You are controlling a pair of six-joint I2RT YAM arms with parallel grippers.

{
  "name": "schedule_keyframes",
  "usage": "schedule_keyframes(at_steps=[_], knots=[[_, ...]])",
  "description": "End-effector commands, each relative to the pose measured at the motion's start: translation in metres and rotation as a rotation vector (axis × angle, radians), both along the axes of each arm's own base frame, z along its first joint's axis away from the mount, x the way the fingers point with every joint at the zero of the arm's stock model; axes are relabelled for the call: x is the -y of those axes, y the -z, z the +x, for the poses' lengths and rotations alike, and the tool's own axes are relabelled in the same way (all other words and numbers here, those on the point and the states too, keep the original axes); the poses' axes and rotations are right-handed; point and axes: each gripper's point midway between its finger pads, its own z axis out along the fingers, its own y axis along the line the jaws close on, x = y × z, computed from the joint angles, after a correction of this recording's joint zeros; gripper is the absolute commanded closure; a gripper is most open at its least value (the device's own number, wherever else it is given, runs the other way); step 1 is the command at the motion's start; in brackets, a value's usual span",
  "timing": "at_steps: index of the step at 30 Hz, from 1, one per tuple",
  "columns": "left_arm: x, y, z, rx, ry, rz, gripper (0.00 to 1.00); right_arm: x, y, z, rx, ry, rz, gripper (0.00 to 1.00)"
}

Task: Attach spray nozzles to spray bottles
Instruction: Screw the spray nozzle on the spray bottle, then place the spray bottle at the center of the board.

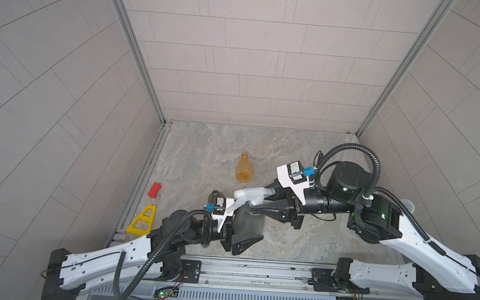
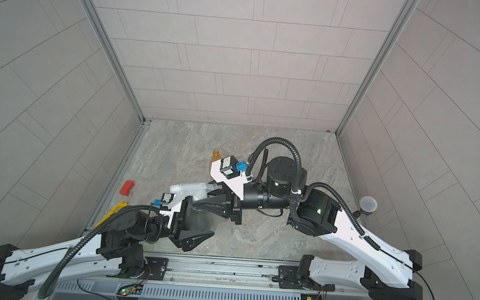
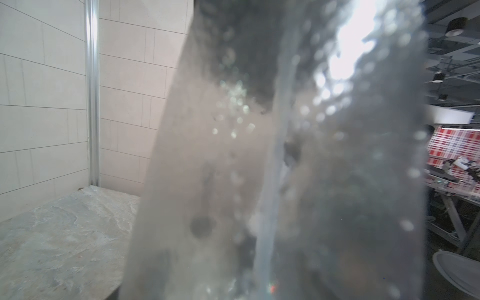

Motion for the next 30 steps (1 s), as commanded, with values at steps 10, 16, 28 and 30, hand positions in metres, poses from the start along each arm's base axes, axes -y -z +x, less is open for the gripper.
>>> schedule_keyframes(at_steps=[10, 16, 28, 30], knots=[[-0.013, -0.025, 0.05, 0.034, -0.314, -0.021, 1.0, -0.016, 0.051, 0.018, -0.138, 0.526, -0.128, 0.78], [-0.014, -0.019, 0.062, 0.025, -0.379, 0.003, 1.0, -0.024, 0.056, 0.029, -0.085, 0.789, -0.104, 0.77], [-0.024, -0.017, 0.051, 0.004, -0.335, -0.028, 1.0, 0.025, 0.0, -0.018, 0.048, 0.412, -0.013, 0.3], [-0.022, -0.019, 0.044, 0.004, -0.292, -0.038, 1.0, 0.038, -0.007, -0.023, 0.052, 0.349, -0.012, 0.28]])
